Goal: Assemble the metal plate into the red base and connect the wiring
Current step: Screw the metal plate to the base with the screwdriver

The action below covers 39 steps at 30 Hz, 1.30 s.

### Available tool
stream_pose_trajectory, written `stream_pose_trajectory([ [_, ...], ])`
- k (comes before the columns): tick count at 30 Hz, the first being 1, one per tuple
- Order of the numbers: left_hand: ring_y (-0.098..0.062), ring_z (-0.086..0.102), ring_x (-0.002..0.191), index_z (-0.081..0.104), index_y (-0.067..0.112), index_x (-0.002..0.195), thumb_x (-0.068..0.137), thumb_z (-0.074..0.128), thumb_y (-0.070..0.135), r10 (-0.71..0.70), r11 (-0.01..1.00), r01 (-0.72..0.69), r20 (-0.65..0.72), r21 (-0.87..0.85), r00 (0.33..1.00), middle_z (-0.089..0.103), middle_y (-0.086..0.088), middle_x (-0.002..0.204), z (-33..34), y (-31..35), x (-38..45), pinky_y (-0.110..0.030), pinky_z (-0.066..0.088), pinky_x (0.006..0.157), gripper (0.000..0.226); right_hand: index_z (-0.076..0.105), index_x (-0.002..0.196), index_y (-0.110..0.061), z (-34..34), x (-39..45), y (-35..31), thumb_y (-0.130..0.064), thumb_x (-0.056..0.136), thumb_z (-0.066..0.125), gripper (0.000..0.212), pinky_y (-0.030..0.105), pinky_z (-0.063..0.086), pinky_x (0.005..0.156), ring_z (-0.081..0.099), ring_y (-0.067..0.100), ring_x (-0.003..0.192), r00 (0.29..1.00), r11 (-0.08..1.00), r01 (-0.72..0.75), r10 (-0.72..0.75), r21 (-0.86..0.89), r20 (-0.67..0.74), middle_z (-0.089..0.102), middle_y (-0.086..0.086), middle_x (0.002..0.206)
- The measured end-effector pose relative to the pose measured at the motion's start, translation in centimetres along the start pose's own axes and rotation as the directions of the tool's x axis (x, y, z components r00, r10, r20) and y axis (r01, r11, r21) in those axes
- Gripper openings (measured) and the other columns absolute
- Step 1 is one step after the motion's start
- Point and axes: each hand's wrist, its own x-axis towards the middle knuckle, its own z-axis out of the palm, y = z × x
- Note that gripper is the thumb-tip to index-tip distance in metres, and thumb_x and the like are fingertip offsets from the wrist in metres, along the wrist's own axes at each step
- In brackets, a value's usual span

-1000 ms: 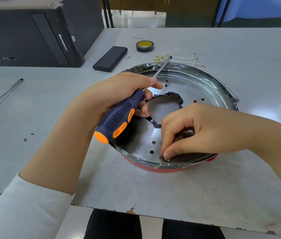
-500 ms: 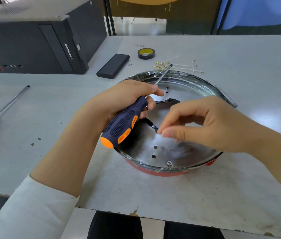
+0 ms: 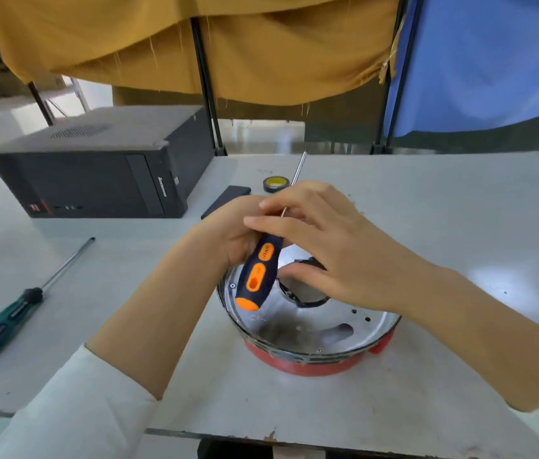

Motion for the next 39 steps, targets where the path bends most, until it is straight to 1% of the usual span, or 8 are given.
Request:
stream_pose_trajectory([
  [6,-0.019,0.064,0.047,0.057,-0.003,0.09,0.103,0.038,0.011,-0.112,0.979,0.099,-0.064,-0.179,0.992,0.062,-0.012,0.054,0.1,0.6,-1.1,-0.026,0.052,0.039,0.027,0.056,0.131,-0.016,-1.9,1.1,0.0,-0.021,0.082,0.072,0.052,0.04,0.042,0.098,0.049,0.024,0.118,0.993,0.997,0.008,-0.016,0.074,0.114,0.058,0.005,0.123],
  [9,-0.021,0.061,0.062,0.057,-0.006,0.086,0.101,0.037,0.007,-0.161,0.964,0.143,-0.063,-0.223,0.985,0.06,-0.014,0.062,0.1,0.7,-1.0,-0.029,0.053,0.06,0.028,0.064,0.118,-0.017,-2.2,1.7,-0.7,-0.03,0.078,0.074,0.043,0.037,0.048,0.081,0.054,0.024,0.102,0.995,0.997,0.044,-0.038,-0.062,0.089,0.061,0.004,0.112],
  [13,-0.02,0.063,0.044,0.061,-0.005,0.062,0.095,0.034,-0.002,-0.104,0.945,0.108,0.03,-0.309,0.994,0.058,-0.013,0.051,0.8,0.9,-1.4,-0.023,0.051,0.04,0.043,0.068,0.103,-0.013,-2.8,2.4,-1.4,-0.028,0.074,0.073,0.033,0.039,0.051,0.052,0.062,0.026,0.079,1.0,0.987,0.017,-0.017,-0.163,0.003,0.065,0.003,0.102],
  [18,-0.012,0.069,0.075,0.064,0.012,0.089,0.094,0.055,0.016,0.151,0.926,-0.102,-0.11,0.364,0.982,0.073,0.003,0.075,-0.5,-0.1,-1.4,-0.028,0.053,0.077,0.011,0.063,0.097,-0.014,-3.5,2.7,-1.0,-0.022,0.064,0.069,0.034,0.037,0.051,0.053,0.055,0.019,0.061,0.959,0.978,-0.181,0.2,0.107,-0.203,0.062,-0.005,0.084],
  [22,-0.016,0.059,0.108,0.06,0.018,0.112,0.098,0.053,0.017,0.51,0.73,-0.158,-0.376,0.665,0.773,0.066,0.0,0.114,-3.8,-2.5,-1.1,-0.028,0.042,0.095,0.015,0.051,0.081,-0.03,-4.5,2.8,-0.2,-0.022,0.071,0.067,0.021,0.029,0.048,0.06,0.053,0.013,0.063,0.861,0.88,-0.265,0.4,0.395,-0.314,0.057,-0.007,0.069],
  [28,-0.011,0.057,0.099,0.05,0.018,0.131,0.096,0.055,0.014,0.285,0.941,-0.114,-0.566,0.318,0.774,0.055,0.0,0.126,-6.2,-7.9,-1.9,-0.023,0.042,0.078,0.035,0.05,0.08,-0.007,-6.1,3.7,-0.5,-0.042,0.073,0.059,0.037,0.038,0.05,0.062,0.057,0.026,0.063,0.699,0.713,-0.221,0.592,0.665,-0.402,0.057,0.016,0.069],
  [32,-0.021,0.063,0.108,0.056,0.016,0.128,0.098,0.053,0.016,0.223,0.974,-0.157,-0.565,0.164,0.794,0.065,-0.005,0.12,-6.0,-9.4,-1.8,-0.04,0.048,0.099,0.03,0.049,0.082,-0.001,-6.3,3.4,-1.3,-0.047,0.072,0.057,0.048,0.048,0.048,0.065,0.052,0.042,0.07,0.704,0.672,-0.212,0.608,0.709,-0.367,0.054,0.03,0.075],
  [39,-0.021,0.072,0.097,0.073,0.018,0.108,0.093,0.052,0.008,0.248,0.968,-0.221,-0.53,0.116,0.811,0.076,-0.003,0.102,-5.6,-9.8,-1.6,-0.039,0.055,0.087,0.028,0.051,0.076,-0.015,-6.6,2.2,-1.5,-0.03,0.08,0.059,0.017,0.019,0.049,0.055,0.056,0.008,0.057,0.747,0.641,-0.255,0.606,0.724,-0.274,0.06,0.008,0.067],
])
